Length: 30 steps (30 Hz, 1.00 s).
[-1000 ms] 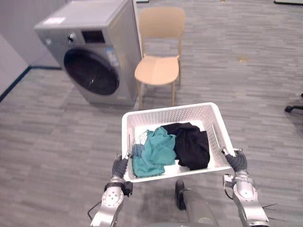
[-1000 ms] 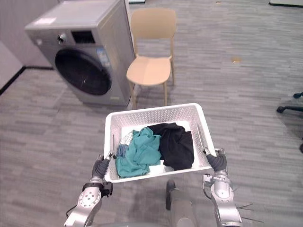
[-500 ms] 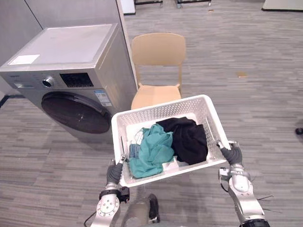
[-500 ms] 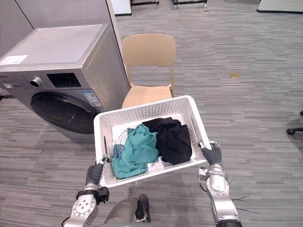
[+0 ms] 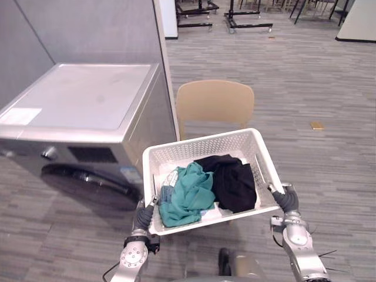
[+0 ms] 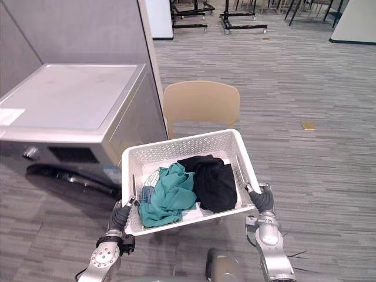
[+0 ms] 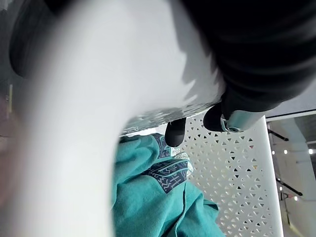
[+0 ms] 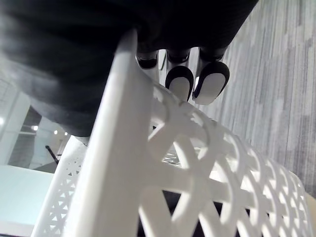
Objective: Pick up the laundry basket with both hands and put the clothes into the washing machine.
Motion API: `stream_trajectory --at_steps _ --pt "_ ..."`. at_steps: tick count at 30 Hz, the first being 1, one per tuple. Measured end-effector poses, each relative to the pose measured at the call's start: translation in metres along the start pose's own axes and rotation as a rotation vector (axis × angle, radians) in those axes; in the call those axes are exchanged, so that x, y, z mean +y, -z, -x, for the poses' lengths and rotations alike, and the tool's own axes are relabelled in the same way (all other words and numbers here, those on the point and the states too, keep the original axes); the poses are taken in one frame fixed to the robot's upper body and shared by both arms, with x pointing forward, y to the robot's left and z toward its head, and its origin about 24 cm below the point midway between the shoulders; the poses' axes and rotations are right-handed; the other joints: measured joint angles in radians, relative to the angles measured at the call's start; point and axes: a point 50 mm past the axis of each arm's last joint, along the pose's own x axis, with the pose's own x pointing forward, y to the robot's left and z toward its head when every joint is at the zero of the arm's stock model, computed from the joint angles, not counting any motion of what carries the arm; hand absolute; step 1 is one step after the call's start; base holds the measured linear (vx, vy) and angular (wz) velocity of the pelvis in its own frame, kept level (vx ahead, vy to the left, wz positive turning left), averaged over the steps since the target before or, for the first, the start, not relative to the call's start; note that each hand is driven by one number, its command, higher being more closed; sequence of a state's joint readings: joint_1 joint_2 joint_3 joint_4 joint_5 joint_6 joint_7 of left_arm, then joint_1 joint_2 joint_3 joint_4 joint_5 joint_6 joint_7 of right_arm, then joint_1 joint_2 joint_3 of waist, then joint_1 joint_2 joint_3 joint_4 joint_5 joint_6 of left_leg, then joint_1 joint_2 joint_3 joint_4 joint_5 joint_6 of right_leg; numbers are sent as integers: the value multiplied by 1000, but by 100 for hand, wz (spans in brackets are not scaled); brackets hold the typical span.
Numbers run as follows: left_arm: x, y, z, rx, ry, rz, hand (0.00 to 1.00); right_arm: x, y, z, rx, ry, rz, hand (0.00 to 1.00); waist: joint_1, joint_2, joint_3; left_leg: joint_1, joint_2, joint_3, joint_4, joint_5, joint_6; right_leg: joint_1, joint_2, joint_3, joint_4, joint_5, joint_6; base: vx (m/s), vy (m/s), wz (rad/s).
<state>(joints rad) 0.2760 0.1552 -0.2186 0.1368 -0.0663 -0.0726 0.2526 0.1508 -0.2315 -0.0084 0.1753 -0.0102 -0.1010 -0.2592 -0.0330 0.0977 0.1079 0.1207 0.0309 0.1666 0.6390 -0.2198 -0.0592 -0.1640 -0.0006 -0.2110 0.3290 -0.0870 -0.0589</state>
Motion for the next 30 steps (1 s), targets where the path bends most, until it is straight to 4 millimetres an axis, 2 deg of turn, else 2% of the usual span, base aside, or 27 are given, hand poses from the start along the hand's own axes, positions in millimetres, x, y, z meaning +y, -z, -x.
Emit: stream_trajectory --at_steps 1,2,3,4,5,6,7,8,9,11,13,16,19,20,23,26,28,29,30 --pt "-1 1 0 3 2 2 100 -1 0 0 -2 1 1 100 4 -5 5 -39 10 1 100 70 -11 42 1 9 -40 0 0 619 -23 -28" --pt "-3 1 1 2 12 3 100 -3 -1 1 -7 11 1 100 13 -6 6 -118 75 29 301 53 -8 132 10 30 -127 8 10 474 -4 -30" --pt "-3 1 1 3 12 4 100 -3 -2 1 -10 12 0 100 18 -8 7 -148 98 38 345 27 -2 163 13 41 -151 10 13 523 34 -53" --pt "-3 1 1 4 11 5 100 -3 -4 1 -17 14 -3 100 34 -19 14 -192 125 36 357 -27 12 205 9 73 -181 14 19 377 94 -60" --pt "-3 1 1 3 11 6 100 -3 -5 1 -23 16 -6 100 51 -19 13 -218 130 27 321 -64 16 218 -2 92 -184 14 20 413 172 -74" --pt "-3 1 1 4 10 6 100 -3 -7 1 -30 16 -8 100 53 -31 21 -256 127 4 212 -94 5 229 -24 111 -182 18 26 311 195 -55" --pt "-2 2 1 5 9 6 100 -3 -7 1 -30 16 -8 100 55 -30 21 -268 125 -8 136 -95 2 232 -36 118 -177 18 31 259 256 -46" --pt "-2 2 2 5 8 5 100 -2 -6 1 -27 16 -10 100 52 -24 19 -267 126 -32 -70 -67 -16 232 -51 135 -152 3 67 234 300 -35" --pt "0 2 1 6 5 0 100 -1 -4 2 -16 19 -20 100 47 -10 20 -230 125 -25 -226 49 8 246 -58 159 -126 -50 126 249 322 -31" --pt "1 3 1 9 3 -5 100 2 1 7 11 36 -50 100 45 -49 18 -198 64 -23 -270 46 14 258 -110 181 -145 -60 137 198 237 -3" --pt "0 4 1 12 8 -6 100 1 5 11 29 39 -52 100 44 -66 16 -183 28 -16 -299 53 27 273 -141 187 -183 -58 138 187 186 12" --pt "0 10 3 40 19 -12 100 3 13 12 61 35 -48 100 45 -68 15 -141 3 -11 -357 69 49 307 -158 192 -222 -42 152 118 74 4" --pt "2 25 5 102 17 -30 100 9 29 16 131 8 -34 100 47 -68 4 -94 5 4 -423 93 43 317 -154 201 -231 -41 152 51 -51 -16" --pt "3 34 7 141 24 -40 100 11 40 19 177 -5 -19 100 45 -68 3 -67 6 11 -474 115 34 315 -148 207 -231 -41 152 18 -86 -22" --pt "3 50 11 214 37 -60 100 14 58 25 253 -26 19 100 44 -69 0 -40 16 30 -558 159 19 292 -128 215 -231 -36 144 -23 -86 -21" --pt "2 58 8 258 47 -84 100 16 67 24 298 -41 48 100 36 -74 4 -95 41 43 -586 192 8 203 -106 231 -203 -21 125 -81 -70 -20" --pt "1 49 -2 228 50 -91 100 19 61 10 280 -45 58 100 32 -82 40 -188 64 59 -512 191 7 115 -90 249 -148 -10 116 -160 -77 -20" --pt "0 38 -14 186 49 -95 100 20 50 -3 240 -44 60 100 17 -85 77 -272 79 58 -436 178 14 41 -82 249 -97 -11 116 -292 -63 -8" --pt "-1 23 -26 135 49 -98 100 20 38 -17 198 -41 64 100 16 -81 101 -375 101 59 -358 149 19 -58 -70 249 -40 -13 116 -332 -42 -12"
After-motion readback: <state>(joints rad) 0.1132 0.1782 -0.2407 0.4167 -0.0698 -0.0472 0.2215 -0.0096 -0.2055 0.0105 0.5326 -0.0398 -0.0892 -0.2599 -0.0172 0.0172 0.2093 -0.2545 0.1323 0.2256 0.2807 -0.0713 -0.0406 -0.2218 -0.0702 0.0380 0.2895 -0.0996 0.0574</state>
